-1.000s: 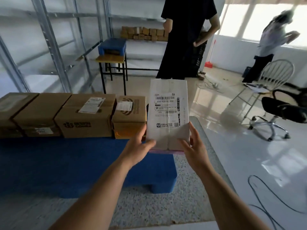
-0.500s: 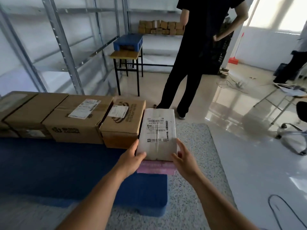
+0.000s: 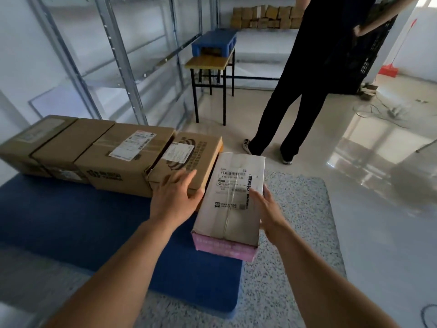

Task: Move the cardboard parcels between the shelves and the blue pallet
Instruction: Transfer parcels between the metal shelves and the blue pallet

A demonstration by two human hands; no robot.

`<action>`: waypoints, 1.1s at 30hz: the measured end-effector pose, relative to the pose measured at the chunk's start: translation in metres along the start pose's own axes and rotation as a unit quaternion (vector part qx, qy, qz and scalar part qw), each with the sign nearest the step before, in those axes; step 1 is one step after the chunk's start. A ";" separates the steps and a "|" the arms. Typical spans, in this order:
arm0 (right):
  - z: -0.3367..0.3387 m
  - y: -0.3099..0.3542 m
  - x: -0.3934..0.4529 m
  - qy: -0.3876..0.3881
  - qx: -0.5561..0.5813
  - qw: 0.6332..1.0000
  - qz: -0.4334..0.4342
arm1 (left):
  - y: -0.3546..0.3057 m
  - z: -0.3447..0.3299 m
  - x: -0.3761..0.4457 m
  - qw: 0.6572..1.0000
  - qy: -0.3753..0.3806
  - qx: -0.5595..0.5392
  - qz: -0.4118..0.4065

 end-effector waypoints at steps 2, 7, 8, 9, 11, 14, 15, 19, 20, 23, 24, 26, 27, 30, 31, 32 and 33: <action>0.000 -0.003 0.009 -0.008 0.004 1.000 0.000 | 0.005 -0.003 0.009 0.998 0.051 0.045 -0.003; -0.005 -0.003 0.024 -0.004 0.007 1.000 0.020 | 0.017 -0.008 0.020 0.994 0.087 0.058 0.004; -0.006 -0.003 0.026 -0.004 0.007 1.000 0.020 | 0.018 -0.007 0.022 0.995 0.086 0.058 0.005; -0.007 -0.003 0.027 -0.005 0.007 1.000 0.018 | 0.019 -0.006 0.023 0.995 0.084 0.060 0.006; -0.006 -0.005 0.030 -0.009 0.001 1.000 0.004 | 0.020 -0.005 0.025 0.995 0.079 0.068 0.003; -0.003 -0.003 0.030 -0.032 -0.038 0.997 -0.061 | 0.020 -0.001 0.028 0.993 0.088 0.074 0.001; -0.002 0.001 0.029 -0.043 -0.057 0.995 -0.075 | 0.019 0.000 0.029 0.993 0.092 0.071 0.004; 0.000 0.044 0.029 -0.167 -0.222 0.961 -0.007 | 0.012 0.006 0.025 0.996 0.080 0.024 -0.017; -0.002 0.057 0.028 -0.184 -0.280 0.942 0.010 | 0.009 0.008 0.023 0.997 0.073 0.003 -0.030; -0.022 0.081 0.019 -0.162 -0.323 0.931 0.041 | -0.003 0.016 0.022 0.990 0.097 -0.082 -0.054; -0.029 0.083 0.014 -0.145 -0.306 0.940 0.046 | -0.006 0.018 0.023 0.985 0.115 -0.116 -0.054; -0.042 0.077 0.004 -0.103 -0.282 0.952 0.058 | -0.008 0.016 0.026 0.981 0.140 -0.125 -0.057; -0.047 0.070 0.000 -0.086 -0.289 0.951 0.069 | -0.007 0.012 0.028 0.983 0.147 -0.095 -0.060; -0.050 0.047 -0.010 -0.053 -0.250 0.962 0.098 | -0.001 0.000 0.032 0.985 0.158 -0.034 -0.058; -0.051 0.042 -0.013 -0.040 -0.216 0.971 0.093 | 0.000 -0.002 0.033 0.985 0.159 -0.028 -0.058; -0.051 0.038 -0.015 -0.032 -0.190 0.978 0.085 | 0.001 -0.004 0.034 0.986 0.155 -0.021 -0.062; -0.052 0.037 -0.015 -0.033 -0.180 0.980 0.081 | 0.002 -0.005 0.035 0.986 0.151 -0.014 -0.068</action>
Point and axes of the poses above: each hand's wrist, its own x-axis towards the middle knuckle, its own z-axis out of the back of the hand, y = z × x, the point moved 1 cm from there along x, towards the middle knuckle, and after that the axes turned 1 degree about z, right-handed, at the moved point
